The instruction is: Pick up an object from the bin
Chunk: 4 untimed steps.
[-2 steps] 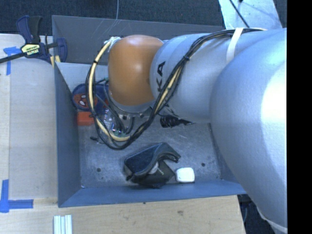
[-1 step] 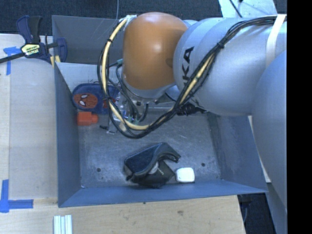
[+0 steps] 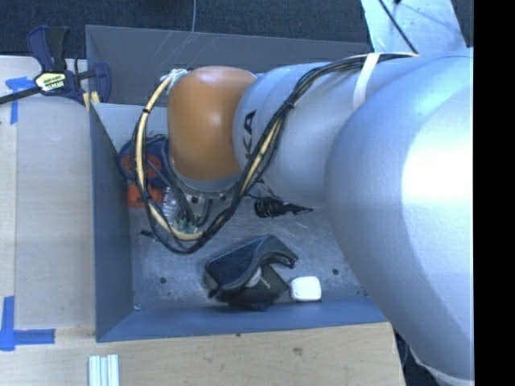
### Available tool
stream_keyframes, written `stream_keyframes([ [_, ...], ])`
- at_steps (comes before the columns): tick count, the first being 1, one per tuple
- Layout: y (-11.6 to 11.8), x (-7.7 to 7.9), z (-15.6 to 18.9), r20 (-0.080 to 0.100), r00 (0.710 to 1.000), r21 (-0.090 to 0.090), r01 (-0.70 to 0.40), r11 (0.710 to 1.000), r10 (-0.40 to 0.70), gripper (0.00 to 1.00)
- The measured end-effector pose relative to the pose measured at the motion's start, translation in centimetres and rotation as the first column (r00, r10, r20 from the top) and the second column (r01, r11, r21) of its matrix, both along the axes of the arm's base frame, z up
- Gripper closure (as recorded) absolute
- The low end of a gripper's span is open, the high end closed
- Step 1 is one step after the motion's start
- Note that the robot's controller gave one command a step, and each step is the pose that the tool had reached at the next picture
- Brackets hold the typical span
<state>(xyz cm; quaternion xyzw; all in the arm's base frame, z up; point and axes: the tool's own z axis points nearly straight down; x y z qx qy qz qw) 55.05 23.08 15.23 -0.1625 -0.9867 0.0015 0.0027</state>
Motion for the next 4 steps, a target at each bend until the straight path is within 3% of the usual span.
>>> stream_keyframes([
  [1, -2.8, 0.2, 10.9, 0.016, 0.999, 0.005, 0.033, 0.999, -0.033, 1.00],
  [2, 0.1, -2.0, 3.5, 0.002, 0.967, 0.001, 0.255, 0.967, -0.255, 1.00],
  [3, -0.3, 2.1, 5.9, 0.011, 0.967, 0.005, 0.254, 0.967, -0.254, 1.00],
  [4, -1.3, 2.3, 3.5, 0.004, 0.896, 0.000, 0.444, 0.896, -0.444, 1.00],
])
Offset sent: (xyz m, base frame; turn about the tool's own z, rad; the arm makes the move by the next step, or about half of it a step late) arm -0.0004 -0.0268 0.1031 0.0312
